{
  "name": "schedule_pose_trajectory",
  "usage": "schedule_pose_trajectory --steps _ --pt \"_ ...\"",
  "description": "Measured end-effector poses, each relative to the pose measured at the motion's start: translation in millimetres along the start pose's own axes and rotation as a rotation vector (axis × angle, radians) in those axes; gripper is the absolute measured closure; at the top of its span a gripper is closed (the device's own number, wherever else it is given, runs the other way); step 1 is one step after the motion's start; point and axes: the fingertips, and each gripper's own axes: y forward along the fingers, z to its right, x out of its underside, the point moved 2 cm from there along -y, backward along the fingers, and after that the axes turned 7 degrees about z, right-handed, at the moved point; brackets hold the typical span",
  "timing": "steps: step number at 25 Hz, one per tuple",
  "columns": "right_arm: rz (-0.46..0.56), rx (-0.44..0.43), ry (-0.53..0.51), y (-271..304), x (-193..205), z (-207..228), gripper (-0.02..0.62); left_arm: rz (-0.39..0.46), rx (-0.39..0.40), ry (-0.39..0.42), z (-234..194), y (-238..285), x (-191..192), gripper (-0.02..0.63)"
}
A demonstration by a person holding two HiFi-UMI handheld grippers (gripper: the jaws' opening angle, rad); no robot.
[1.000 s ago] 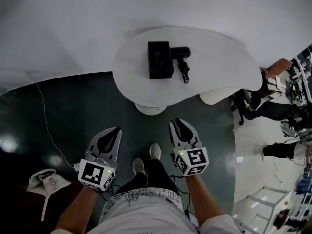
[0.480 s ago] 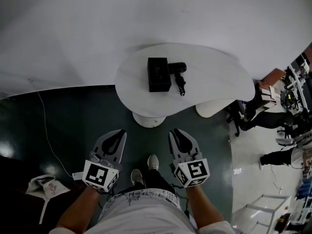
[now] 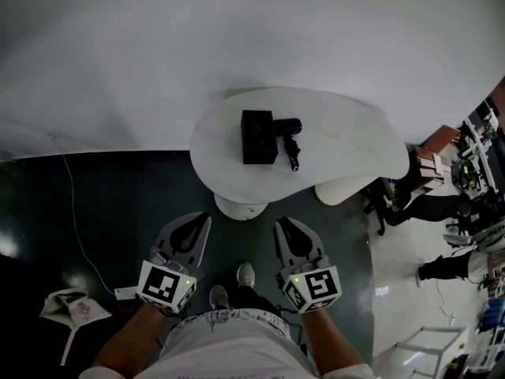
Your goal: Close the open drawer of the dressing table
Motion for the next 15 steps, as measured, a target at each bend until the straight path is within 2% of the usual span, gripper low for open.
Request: schedule_pose_trajectory --steps 15 --pt "0.017 -0.037 -0.015 13 -19 -6 0.577 0.003 -0.002 0.0 -8 16 -8 0.583"
